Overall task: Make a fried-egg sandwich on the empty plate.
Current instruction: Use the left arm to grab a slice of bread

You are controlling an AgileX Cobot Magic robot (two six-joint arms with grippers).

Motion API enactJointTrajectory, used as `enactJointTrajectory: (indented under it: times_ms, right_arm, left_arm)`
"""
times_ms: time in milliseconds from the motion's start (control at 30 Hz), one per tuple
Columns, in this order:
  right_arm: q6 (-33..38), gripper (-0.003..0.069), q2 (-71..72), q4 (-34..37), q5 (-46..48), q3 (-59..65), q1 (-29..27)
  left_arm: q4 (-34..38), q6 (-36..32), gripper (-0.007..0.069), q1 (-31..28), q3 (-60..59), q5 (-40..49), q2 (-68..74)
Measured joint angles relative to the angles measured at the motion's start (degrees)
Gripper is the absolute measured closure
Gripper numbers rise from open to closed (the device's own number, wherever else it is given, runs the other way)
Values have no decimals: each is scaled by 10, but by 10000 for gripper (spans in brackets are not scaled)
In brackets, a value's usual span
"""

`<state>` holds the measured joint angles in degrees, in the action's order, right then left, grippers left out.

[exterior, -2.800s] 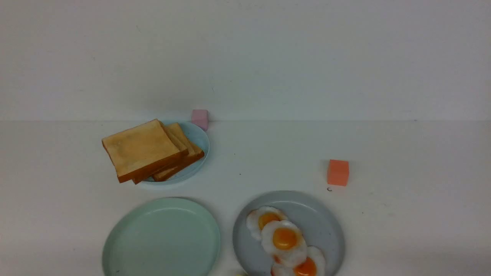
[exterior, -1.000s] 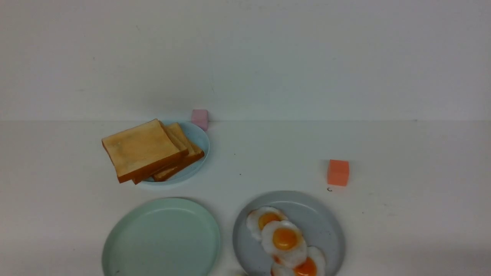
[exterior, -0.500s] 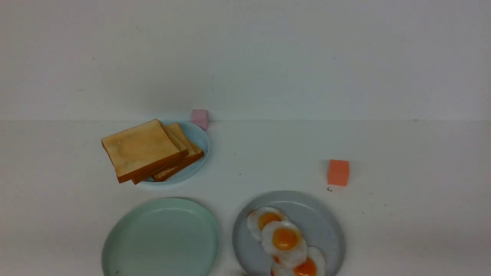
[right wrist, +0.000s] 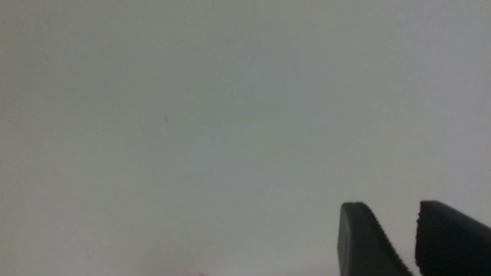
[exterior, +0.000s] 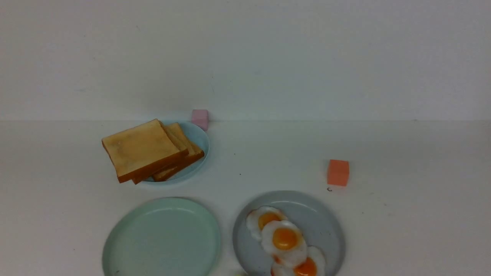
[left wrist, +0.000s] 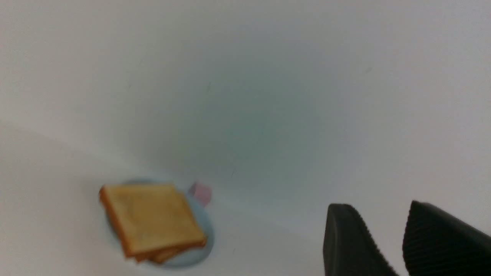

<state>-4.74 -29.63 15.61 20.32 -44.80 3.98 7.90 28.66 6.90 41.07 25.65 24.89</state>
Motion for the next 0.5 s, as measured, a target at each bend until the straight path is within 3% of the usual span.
enactJointTrajectory:
  times_ms: [200,500]
  right_arm:
    - [38,418,-113,-17,77,-11,1]
    - [54,418,-236,16,171,-7,95]
  left_arm:
    - [6,2,386,0,1,47,102]
    - [86,-5,386,0,1,92,303]
